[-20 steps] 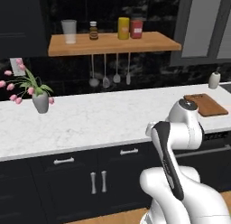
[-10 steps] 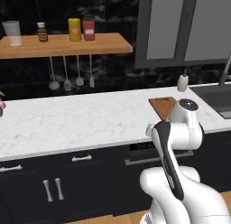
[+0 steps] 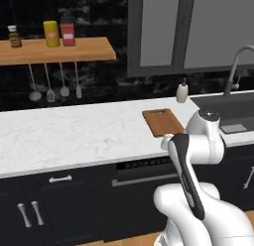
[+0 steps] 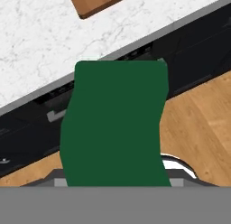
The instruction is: Pick up the sponge from the counter and clean the cutting board by briefly scrubbing or pressing down on the cutting board. Once finished, release the sponge.
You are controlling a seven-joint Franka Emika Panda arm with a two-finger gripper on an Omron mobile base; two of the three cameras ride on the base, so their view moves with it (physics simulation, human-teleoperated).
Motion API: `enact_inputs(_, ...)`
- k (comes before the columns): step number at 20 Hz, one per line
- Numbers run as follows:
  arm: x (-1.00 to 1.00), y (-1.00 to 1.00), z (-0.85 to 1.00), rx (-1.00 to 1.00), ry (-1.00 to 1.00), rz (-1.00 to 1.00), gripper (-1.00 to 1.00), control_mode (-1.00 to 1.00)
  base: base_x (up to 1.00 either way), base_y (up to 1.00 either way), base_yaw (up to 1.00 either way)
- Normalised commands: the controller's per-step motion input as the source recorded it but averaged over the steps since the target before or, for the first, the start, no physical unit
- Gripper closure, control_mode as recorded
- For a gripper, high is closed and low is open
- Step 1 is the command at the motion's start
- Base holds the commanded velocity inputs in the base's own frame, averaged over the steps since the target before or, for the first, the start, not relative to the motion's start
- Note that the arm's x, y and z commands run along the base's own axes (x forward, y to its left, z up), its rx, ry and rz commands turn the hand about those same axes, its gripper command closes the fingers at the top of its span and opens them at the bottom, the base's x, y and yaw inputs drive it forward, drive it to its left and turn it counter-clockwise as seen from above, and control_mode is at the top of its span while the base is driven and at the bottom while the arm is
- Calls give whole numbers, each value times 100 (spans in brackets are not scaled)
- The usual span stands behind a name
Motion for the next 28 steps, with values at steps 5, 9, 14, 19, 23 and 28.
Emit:
enact_inputs(5,0,0,0,0,0,0,100,100,51,-29,0)
enact_inputs(9,0,0,0,0,0,0,100,100,51,-35,0)
enact_inputs(14,0,0,0,0,0,0,100,100,52,-34,0)
enact_inputs(19,0,0,0,0,0,0,100,100,61,-20,0)
enact_inputs(23,0,0,0,0,0,0,100,100,61,-9,0)
enact_inputs(28,19,-6,-5,0,0,0,100,-100,31,-7,0)
